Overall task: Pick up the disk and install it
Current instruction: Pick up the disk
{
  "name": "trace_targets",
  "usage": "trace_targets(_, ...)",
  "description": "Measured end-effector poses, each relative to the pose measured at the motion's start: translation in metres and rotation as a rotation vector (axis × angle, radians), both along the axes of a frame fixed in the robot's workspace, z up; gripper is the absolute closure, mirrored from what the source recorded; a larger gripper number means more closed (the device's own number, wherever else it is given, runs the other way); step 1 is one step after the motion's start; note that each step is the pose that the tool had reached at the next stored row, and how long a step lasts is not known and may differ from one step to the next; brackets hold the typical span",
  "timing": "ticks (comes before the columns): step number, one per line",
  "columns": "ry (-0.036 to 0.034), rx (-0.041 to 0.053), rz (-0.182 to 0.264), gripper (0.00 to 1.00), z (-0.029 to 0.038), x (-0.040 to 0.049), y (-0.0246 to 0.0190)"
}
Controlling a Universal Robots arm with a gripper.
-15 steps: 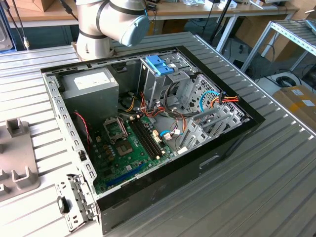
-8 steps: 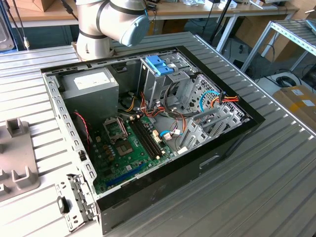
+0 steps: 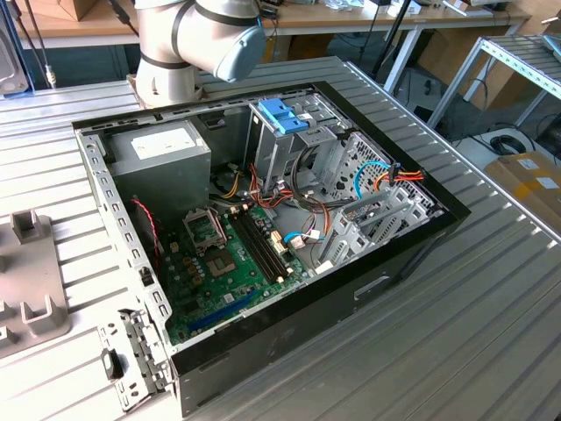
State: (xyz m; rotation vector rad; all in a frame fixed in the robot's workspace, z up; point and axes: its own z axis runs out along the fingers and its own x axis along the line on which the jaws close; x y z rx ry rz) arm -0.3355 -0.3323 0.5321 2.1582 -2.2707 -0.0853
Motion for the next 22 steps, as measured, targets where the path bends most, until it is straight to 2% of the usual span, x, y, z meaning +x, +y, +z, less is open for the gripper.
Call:
trace_targets(3,0.0,0.0,0.0,0.63,-0.0002,0.0003,-0.0015)
trace_targets(22,-0.0001,0.0001,0.0,0.63,-0.0014,0.0021,-0.0043)
